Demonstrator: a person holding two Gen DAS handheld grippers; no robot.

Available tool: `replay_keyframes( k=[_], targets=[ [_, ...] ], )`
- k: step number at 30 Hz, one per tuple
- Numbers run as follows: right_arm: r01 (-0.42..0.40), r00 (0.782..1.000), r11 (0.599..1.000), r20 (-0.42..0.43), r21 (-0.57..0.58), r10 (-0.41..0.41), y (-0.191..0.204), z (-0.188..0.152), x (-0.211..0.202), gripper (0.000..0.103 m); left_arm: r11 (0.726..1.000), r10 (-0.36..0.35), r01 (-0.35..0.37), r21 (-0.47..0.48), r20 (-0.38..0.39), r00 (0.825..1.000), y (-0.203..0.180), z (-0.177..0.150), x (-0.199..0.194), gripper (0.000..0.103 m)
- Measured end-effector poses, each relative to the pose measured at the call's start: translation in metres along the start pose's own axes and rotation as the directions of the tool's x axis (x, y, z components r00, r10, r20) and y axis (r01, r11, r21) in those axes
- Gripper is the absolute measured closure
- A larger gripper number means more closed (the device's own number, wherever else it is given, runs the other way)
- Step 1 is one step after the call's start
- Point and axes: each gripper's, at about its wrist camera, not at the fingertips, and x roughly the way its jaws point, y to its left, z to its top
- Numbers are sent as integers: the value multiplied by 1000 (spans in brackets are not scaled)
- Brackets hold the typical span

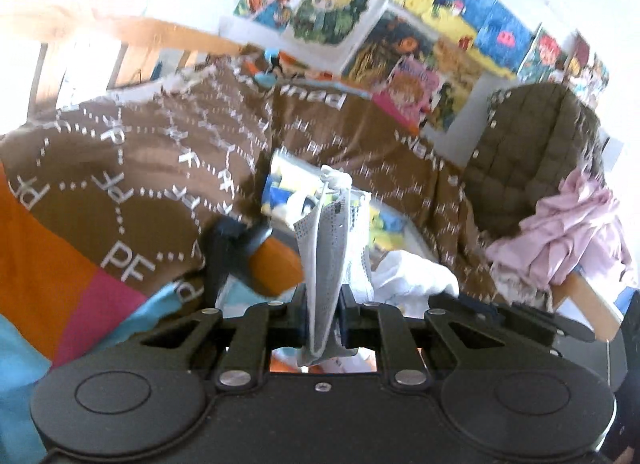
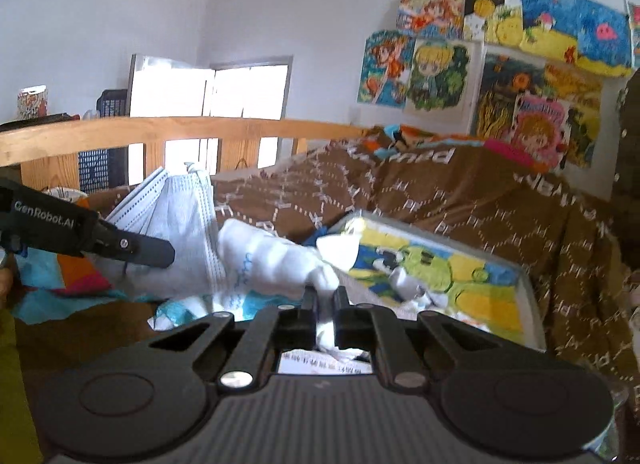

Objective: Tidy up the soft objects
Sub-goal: 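Lift the grey mask with the left tool while the right tool grasps the white towel, then lower the mask and towel into the grey tray and open both tools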

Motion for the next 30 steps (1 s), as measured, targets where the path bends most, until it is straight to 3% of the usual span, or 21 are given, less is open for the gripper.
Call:
replay_keyframes(
  k=[10,18,24,30],
  targets=[
    [74,988,996,134,44,-79,-9,15,-32,95,998,-61,58,21,146,987,-8,5,-25,88],
    [117,970,990,206,82,-132,-22,24,-44,95,999,-47,41,36,186,981,-11,5,-28,88],
    [131,958,983,238,128,-158,-34,32,-38,95,998,-50,44,36,188,981,-15,16,-9,87],
    [141,951,972,246,189,-186,-58,39,-18,95,991,-83,60,116,198,977,-31,32,27,87]
  ],
)
